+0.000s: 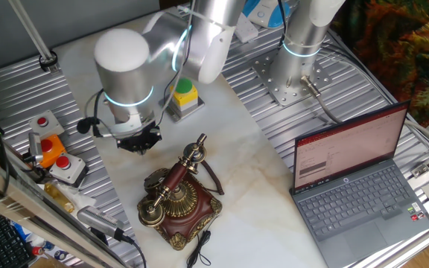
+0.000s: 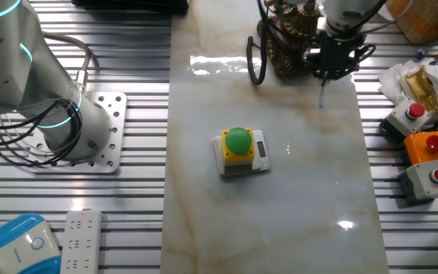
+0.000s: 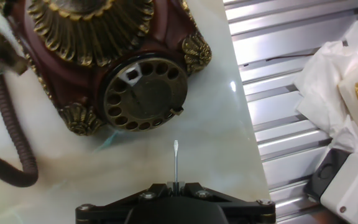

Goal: Dial a number on an old rotary phone

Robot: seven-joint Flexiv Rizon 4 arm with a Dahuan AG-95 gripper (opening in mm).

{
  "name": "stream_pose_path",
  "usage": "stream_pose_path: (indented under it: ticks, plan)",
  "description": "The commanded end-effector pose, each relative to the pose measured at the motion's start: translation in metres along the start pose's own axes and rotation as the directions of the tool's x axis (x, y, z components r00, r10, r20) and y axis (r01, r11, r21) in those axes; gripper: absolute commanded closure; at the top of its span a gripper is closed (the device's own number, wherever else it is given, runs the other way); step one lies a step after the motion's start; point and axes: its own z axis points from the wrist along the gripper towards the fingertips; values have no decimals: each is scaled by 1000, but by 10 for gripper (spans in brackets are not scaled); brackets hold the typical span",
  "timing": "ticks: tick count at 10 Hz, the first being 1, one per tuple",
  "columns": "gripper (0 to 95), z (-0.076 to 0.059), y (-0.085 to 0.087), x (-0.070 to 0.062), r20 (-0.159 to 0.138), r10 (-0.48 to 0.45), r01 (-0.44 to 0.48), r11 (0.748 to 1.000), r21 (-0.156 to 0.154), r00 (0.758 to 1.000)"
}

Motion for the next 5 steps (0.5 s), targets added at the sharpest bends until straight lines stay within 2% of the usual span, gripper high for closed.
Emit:
stream_pose_path:
  ticks: [1, 2, 3, 4, 5]
  plan:
    - [950, -2, 1, 1, 24, 15, -15, 1000, 1, 1000]
    - [950, -2, 1, 1, 29, 19, -19, 1000, -3, 999]
    - [950, -2, 1, 1, 48, 37, -36, 999, -10, 998]
    - [950, -2, 1, 1, 52, 39, -39, 999, -6, 998]
    - [950, -2, 1, 1, 69, 49, -49, 999, -4, 996]
